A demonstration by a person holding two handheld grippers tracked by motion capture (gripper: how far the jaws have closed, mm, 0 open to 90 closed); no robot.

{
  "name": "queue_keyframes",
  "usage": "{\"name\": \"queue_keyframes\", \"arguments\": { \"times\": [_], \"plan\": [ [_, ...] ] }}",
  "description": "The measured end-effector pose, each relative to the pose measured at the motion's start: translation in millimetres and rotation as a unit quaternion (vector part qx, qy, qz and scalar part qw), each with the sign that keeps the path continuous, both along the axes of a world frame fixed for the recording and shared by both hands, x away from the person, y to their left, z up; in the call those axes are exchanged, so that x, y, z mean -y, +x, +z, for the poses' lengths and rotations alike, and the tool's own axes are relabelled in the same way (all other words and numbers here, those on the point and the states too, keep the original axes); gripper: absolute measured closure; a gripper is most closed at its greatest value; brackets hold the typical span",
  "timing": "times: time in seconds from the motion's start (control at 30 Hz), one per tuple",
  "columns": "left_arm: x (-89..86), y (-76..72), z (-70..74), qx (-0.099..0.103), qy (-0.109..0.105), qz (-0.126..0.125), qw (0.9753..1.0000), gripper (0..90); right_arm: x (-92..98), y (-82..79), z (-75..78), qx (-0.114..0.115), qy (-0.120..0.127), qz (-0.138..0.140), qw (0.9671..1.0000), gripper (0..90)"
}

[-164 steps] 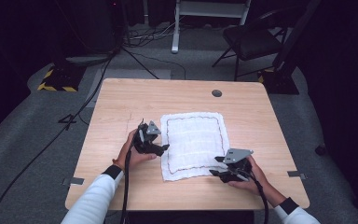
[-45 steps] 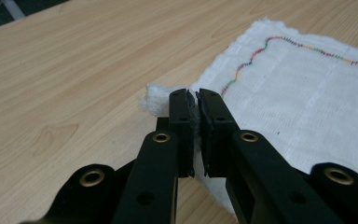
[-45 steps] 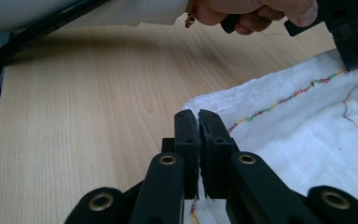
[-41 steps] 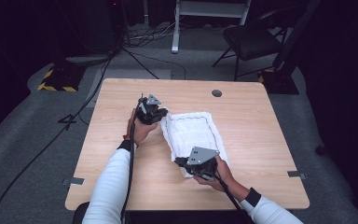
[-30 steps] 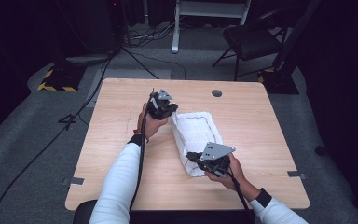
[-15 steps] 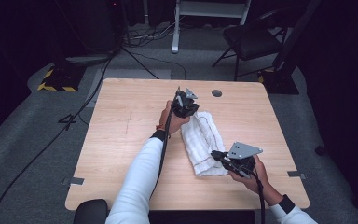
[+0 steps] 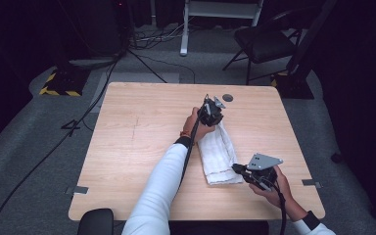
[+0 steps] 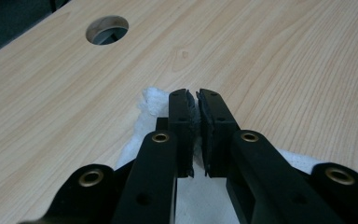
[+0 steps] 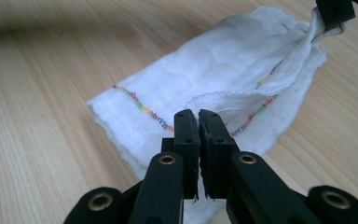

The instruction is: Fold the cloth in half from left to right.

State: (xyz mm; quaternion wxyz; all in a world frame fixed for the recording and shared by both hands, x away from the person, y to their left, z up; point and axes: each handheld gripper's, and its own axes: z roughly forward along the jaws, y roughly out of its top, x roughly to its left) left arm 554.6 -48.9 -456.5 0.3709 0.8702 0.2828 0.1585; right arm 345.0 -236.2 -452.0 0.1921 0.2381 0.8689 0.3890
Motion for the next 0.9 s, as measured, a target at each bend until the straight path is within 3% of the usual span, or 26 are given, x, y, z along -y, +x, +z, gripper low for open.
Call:
{"name": "queue_keyframes", "arguments": {
  "times": [0.13, 0.2, 0.27, 0.43, 0.6, 0.67, 0.8, 0.9],
  "plan": [
    [8.1, 1.4, -6.0, 0.004, 0.014, 0.017, 0.9997, 80.2, 5.1, 0.9, -5.0, -0.013, -0.007, -0.008, 0.9999, 85.8],
    [10.8, 1.2, -7.0, 0.006, 0.014, 0.032, 0.9994, 70.0, 6.2, 2.1, -8.1, -0.018, -0.015, -0.019, 0.9995, 77.9],
    [11.2, -1.7, -3.7, 0.009, 0.01, 0.031, 0.9994, 63.3, 7.5, 4.5, -10.5, -0.017, -0.027, -0.042, 0.9986, 70.3],
    [2.6, -14.3, 12.7, 0.025, 0.001, 0.032, 0.9992, 45.3, 12.2, 8.8, -10.5, -0.018, -0.03, -0.06, 0.9976, 61.3],
    [-13.8, -34.5, 23.3, 0.026, -0.005, 0.011, 0.9996, 34.4, 18.4, 13.2, -9.8, -0.015, -0.026, -0.071, 0.997, 54.5],
    [-20.5, -45.2, 21.9, 0.023, -0.009, 0.003, 0.9997, 32.3, 21.7, 15.9, -9.9, -0.012, -0.03, -0.075, 0.9967, 52.7],
    [-32.5, -68.7, 16.0, 0.018, 0.008, -0.026, 0.9995, 29.1, 29.6, 20.0, -10.7, -0.021, -0.028, -0.08, 0.9962, 48.7],
    [-40.2, -87.6, 9.4, 0.002, 0.0, -0.051, 0.9987, 27.8, 30.5, 21.6, -14.0, -0.028, -0.039, -0.074, 0.9961, 47.1]
  ]
}}
